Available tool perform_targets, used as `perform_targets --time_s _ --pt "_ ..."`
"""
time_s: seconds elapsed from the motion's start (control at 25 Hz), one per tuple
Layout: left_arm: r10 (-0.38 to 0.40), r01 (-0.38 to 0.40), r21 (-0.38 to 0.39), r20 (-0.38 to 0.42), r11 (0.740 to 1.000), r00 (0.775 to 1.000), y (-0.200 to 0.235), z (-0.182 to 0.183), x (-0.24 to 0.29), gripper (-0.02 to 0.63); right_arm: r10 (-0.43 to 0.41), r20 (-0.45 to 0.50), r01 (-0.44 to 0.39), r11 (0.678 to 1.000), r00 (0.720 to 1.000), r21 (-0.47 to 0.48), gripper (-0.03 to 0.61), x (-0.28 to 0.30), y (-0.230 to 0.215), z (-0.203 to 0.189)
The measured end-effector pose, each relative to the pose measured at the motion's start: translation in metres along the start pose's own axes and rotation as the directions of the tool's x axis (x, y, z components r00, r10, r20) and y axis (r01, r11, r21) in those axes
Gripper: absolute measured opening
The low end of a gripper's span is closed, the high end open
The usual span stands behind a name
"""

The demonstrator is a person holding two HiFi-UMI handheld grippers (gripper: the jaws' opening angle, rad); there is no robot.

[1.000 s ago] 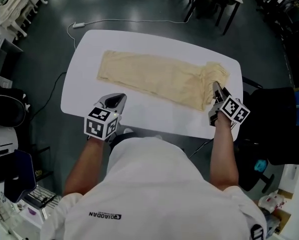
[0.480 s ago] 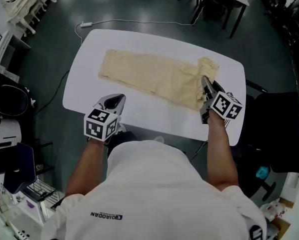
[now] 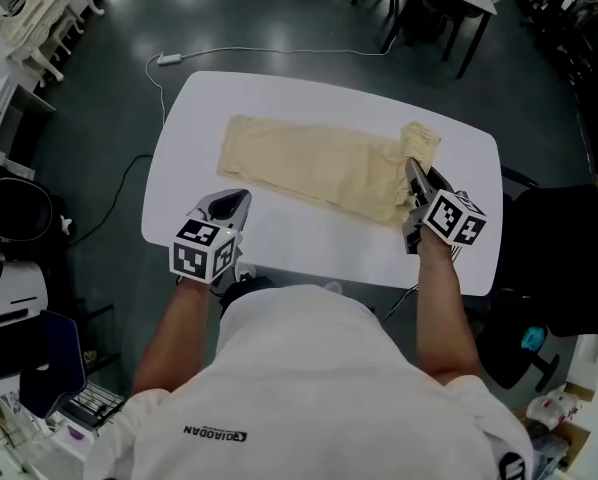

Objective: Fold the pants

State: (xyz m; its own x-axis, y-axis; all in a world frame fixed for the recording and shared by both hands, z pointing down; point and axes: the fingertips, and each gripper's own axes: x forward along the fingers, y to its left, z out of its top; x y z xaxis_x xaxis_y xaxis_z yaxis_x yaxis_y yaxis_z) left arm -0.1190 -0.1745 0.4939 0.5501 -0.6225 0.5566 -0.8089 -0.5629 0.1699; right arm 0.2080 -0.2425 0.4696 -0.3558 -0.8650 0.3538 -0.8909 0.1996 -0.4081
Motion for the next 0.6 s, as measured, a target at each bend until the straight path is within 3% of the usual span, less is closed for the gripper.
perform_targets --time_s 0.36,0.6 --pt "-0.076 0.076 0.005 0.002 0.997 0.997 0.081 0.012 0.000 0.028 -0.070 0.013 0.070 0.997 0.997 -0.021 0.089 0.048 0.061 0.014" --pt "-0.118 0.118 -0.003 0.009 0.993 0.993 0.123 0.009 -0.005 0.028 -0.070 0.019 0.071 0.996 0.997 -0.055 0.089 0.077 0.114 0.017"
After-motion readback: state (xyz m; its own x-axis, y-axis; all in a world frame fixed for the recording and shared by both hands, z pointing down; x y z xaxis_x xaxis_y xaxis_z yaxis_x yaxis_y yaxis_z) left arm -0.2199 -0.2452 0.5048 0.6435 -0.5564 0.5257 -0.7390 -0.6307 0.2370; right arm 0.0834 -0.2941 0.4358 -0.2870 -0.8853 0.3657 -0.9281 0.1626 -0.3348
